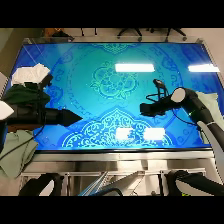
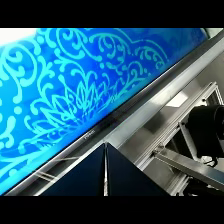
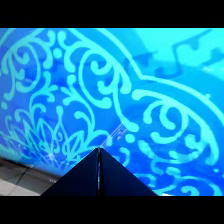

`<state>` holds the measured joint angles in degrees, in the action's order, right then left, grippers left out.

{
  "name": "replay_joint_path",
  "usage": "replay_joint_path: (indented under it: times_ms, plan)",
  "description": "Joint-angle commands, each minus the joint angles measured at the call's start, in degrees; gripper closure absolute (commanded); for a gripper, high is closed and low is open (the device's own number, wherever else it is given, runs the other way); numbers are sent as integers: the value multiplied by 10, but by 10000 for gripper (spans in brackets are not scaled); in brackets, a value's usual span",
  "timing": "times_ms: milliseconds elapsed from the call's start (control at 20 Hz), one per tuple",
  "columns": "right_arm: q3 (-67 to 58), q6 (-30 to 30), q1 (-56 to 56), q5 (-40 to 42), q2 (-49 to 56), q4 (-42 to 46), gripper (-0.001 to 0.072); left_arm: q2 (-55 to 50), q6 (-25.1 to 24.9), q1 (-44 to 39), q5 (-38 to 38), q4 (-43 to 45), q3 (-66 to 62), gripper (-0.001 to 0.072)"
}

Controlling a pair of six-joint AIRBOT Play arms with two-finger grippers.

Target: Fold the shirts.

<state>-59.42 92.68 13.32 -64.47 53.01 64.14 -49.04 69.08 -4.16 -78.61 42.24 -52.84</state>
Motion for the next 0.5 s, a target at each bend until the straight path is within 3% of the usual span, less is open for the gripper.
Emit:
replay_joint_path:
  times_ms: [0,450]
  plan:
    - [11,5,38,4,5,-32,688,63,7,-7,32,2,79,694]
    - [11,5,38,4,6,-38,688,91,10,-7,36,2,86,694]
